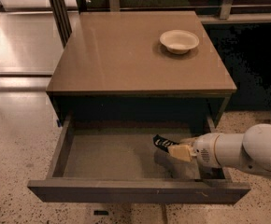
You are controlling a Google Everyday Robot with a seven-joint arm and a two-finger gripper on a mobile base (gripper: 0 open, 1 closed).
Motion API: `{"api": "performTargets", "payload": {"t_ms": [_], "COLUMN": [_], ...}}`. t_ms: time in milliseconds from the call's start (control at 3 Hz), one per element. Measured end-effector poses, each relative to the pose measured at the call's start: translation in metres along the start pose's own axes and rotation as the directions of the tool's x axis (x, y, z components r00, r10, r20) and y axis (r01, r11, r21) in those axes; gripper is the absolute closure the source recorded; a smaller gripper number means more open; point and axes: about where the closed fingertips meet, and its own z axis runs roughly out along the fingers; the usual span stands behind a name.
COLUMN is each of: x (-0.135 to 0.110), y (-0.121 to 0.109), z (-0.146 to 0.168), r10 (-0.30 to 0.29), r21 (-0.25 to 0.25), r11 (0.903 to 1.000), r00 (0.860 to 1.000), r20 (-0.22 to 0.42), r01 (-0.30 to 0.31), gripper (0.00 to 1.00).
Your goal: Place rxbar chocolate into top drawer
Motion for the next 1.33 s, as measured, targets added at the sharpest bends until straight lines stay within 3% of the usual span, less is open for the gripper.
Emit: {"api": "performTargets", "payload": {"t_ms": [333, 667, 1333], "x": [0.0317, 0.0357, 0.0349], "y": [-0.041, -0.0462, -0.0451], "z": [0.0083, 0.0063, 0.0066], "r10": [0.053, 0.058, 0.057], "r21": [0.031, 0.041, 0.039], "r11": [0.9982, 0.9976, 0.9978], "r00": [0.996, 0.995, 0.995], "r20": [-0.077, -0.082, -0.081], "r01": [-0.051, -0.055, -0.054], "gripper": [1.0, 0.81, 0.35]}}
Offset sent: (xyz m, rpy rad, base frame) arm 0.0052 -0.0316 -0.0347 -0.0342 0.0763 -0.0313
